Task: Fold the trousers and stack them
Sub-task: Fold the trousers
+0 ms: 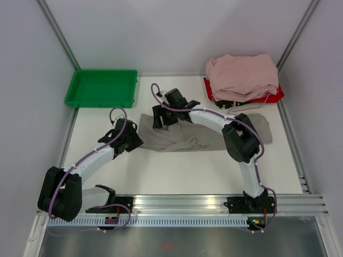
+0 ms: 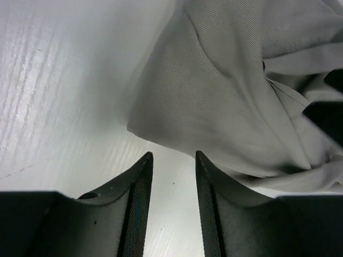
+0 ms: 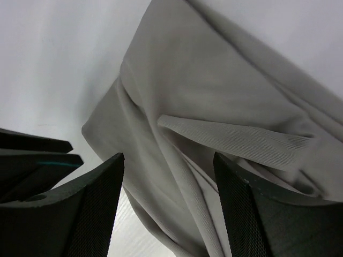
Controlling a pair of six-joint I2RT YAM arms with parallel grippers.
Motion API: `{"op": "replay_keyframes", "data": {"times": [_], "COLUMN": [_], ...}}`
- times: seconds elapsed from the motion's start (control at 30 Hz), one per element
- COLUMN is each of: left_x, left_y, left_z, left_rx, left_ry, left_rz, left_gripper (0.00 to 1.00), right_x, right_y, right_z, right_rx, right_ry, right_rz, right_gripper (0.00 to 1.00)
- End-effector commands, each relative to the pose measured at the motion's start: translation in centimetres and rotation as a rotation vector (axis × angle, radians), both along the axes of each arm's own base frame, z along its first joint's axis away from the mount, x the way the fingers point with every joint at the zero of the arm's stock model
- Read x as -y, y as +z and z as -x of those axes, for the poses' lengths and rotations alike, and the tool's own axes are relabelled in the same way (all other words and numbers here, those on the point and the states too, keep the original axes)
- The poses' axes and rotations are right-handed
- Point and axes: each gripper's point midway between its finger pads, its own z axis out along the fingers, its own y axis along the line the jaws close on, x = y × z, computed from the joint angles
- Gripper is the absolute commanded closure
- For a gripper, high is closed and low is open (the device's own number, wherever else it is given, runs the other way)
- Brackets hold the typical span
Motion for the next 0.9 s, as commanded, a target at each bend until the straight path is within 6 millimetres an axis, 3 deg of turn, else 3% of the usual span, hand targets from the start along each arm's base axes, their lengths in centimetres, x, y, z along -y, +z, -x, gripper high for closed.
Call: {"op": "replay_keyframes", "data": {"times": [0.0, 0.2, 0.37, 0.47, 0.6, 0.67, 0.8, 0.87], "left_x": [0.2, -0.2, -0.1, -0.2, -0.3, -0.3, -0.2, -0.4], "left_y": [0.3, -0.6, -1.2, -1.1, -1.3, -1.4, -1.5, -1.8], "left_z": [-2.3, -3.8, -4.0, -4.1, -4.1, -4.0, -3.9, -3.6], "left_rx": [0.025, 0.014, -0.001, 0.006, 0.007, 0.005, -0.001, -0.01], "left_ry": [0.077, 0.079, 0.069, 0.056, 0.056, 0.052, 0.044, 0.042], "left_rz": [0.094, 0.083, 0.072, 0.066, 0.058, 0.056, 0.053, 0.046], "left_gripper": [0.58, 0.66, 0.67, 0.67, 0.67, 0.67, 0.67, 0.67], "right_x": [-1.3, -3.3, -2.1, -1.1, -1.6, -1.9, -2.2, -2.4], "right_y": [-1.2, -2.3, -4.0, -3.9, -3.2, -3.6, -4.7, -5.0], "right_z": [-0.4, -0.2, -0.7, -1.5, -1.5, -1.3, -0.9, -0.5], "right_rx": [0.043, 0.079, 0.092, 0.124, 0.123, 0.105, 0.075, 0.057], "right_ry": [0.01, 0.029, -0.005, -0.058, -0.08, -0.086, -0.074, -0.061], "right_rz": [0.085, 0.151, 0.276, 0.313, 0.267, 0.254, 0.249, 0.235], "right_gripper": [0.26, 0.27, 0.3, 0.4, 0.52, 0.54, 0.7, 0.71]}}
